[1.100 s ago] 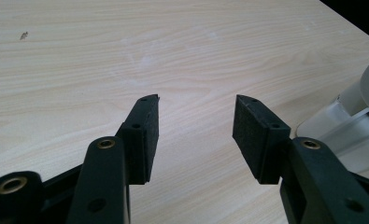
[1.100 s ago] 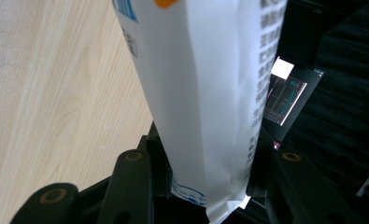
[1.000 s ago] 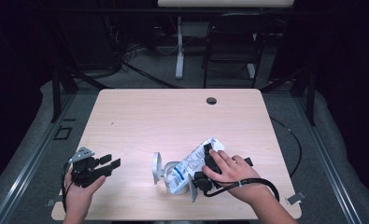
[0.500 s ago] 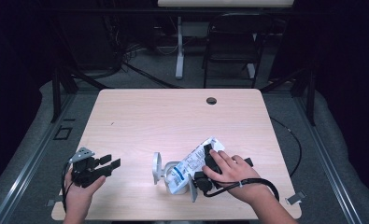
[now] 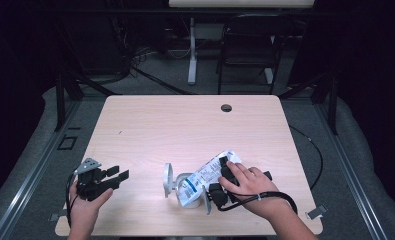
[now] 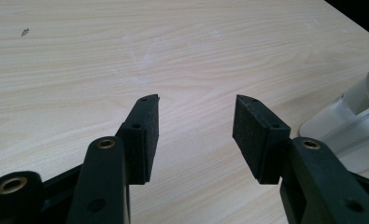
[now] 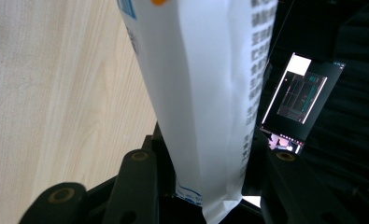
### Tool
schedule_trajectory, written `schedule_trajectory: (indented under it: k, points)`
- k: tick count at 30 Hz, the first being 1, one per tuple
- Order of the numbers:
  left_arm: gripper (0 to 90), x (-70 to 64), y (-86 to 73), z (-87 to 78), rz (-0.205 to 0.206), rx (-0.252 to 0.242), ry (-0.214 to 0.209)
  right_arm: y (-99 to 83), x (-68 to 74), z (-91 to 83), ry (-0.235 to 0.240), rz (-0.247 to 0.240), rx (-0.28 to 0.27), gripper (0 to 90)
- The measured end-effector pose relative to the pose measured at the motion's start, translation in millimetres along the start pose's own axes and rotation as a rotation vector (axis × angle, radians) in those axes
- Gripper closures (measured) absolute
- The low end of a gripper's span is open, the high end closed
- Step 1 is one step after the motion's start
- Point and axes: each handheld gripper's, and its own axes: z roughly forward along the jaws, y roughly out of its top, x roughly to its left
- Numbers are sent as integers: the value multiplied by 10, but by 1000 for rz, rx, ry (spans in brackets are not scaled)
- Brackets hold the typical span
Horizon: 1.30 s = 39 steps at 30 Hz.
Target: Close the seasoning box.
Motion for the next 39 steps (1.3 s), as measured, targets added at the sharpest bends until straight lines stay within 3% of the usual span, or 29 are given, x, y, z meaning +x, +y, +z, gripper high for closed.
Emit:
schedule_trajectory:
  k: [9, 22, 28, 30, 33, 39]
  points:
    - [513, 4, -8, 10, -1, 1, 2, -6, 31, 7, 4, 42, -17, 668]
    - [513, 10, -20, 21, -4, 10, 4, -46, 118, 14, 31, 171, -44, 672]
    - [513, 5, -20, 26, 0, 10, 5, -56, 141, 4, 33, 200, -38, 678]
    - [512, 6, -20, 25, -1, 9, 6, -66, 156, 25, 41, 232, -64, 678]
    - [512, 10, -24, 25, -5, 8, 6, -66, 165, 24, 57, 264, -62, 679]
    - [512, 8, -23, 27, 0, 14, 6, -73, 172, 24, 63, 292, -72, 684]
